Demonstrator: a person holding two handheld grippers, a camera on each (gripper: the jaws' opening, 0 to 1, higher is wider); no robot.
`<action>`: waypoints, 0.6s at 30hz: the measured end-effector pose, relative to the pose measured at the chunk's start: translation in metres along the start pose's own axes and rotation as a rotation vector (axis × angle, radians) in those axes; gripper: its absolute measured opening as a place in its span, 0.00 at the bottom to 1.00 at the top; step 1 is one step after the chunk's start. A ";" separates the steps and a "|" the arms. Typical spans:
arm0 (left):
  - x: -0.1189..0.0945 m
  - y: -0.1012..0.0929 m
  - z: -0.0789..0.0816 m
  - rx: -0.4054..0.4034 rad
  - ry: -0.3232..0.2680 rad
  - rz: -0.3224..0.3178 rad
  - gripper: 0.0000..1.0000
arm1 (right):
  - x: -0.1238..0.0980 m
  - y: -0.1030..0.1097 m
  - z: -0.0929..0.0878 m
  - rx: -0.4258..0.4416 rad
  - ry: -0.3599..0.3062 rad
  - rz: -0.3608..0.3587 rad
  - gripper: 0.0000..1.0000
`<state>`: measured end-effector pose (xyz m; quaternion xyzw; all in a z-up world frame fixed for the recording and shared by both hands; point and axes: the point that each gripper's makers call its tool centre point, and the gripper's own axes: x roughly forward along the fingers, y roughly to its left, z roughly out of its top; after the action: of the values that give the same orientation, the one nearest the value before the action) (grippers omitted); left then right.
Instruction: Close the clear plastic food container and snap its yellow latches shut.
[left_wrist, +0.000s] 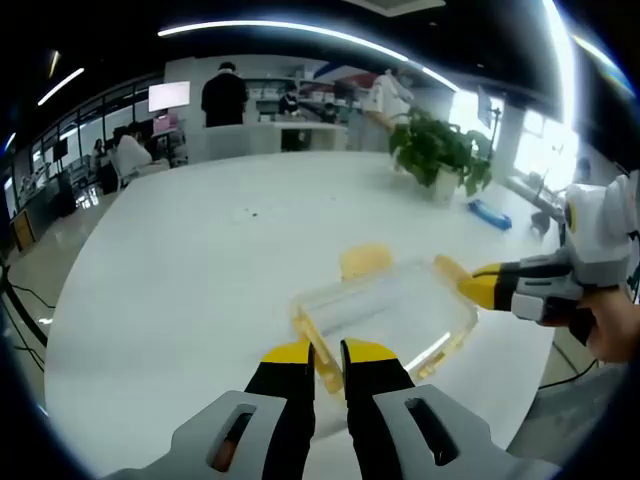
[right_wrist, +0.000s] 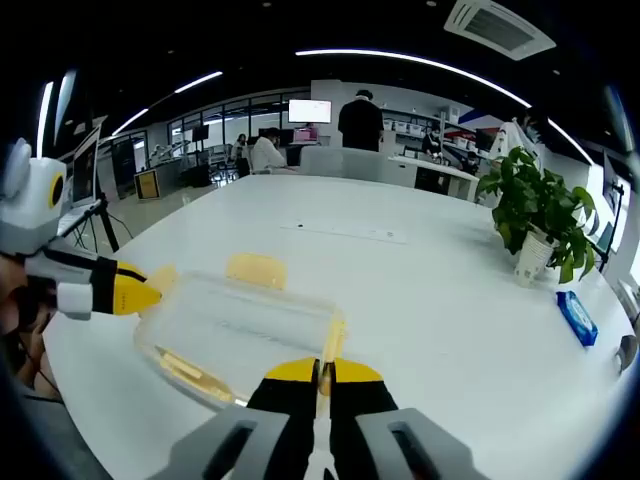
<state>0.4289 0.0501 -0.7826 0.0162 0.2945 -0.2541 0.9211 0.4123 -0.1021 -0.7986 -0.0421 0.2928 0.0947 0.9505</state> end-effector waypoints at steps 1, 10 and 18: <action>0.000 0.000 0.000 0.001 0.000 0.000 0.07 | 0.000 0.000 0.000 0.001 0.000 0.000 0.00; 0.001 0.001 -0.003 -0.005 0.006 0.001 0.07 | 0.001 0.001 -0.002 -0.006 0.006 0.003 0.00; 0.004 0.001 -0.006 -0.005 0.017 0.001 0.07 | 0.003 0.001 -0.006 -0.010 0.014 0.001 0.00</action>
<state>0.4287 0.0505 -0.7902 0.0162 0.3029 -0.2530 0.9187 0.4115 -0.1016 -0.8051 -0.0474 0.2992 0.0962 0.9482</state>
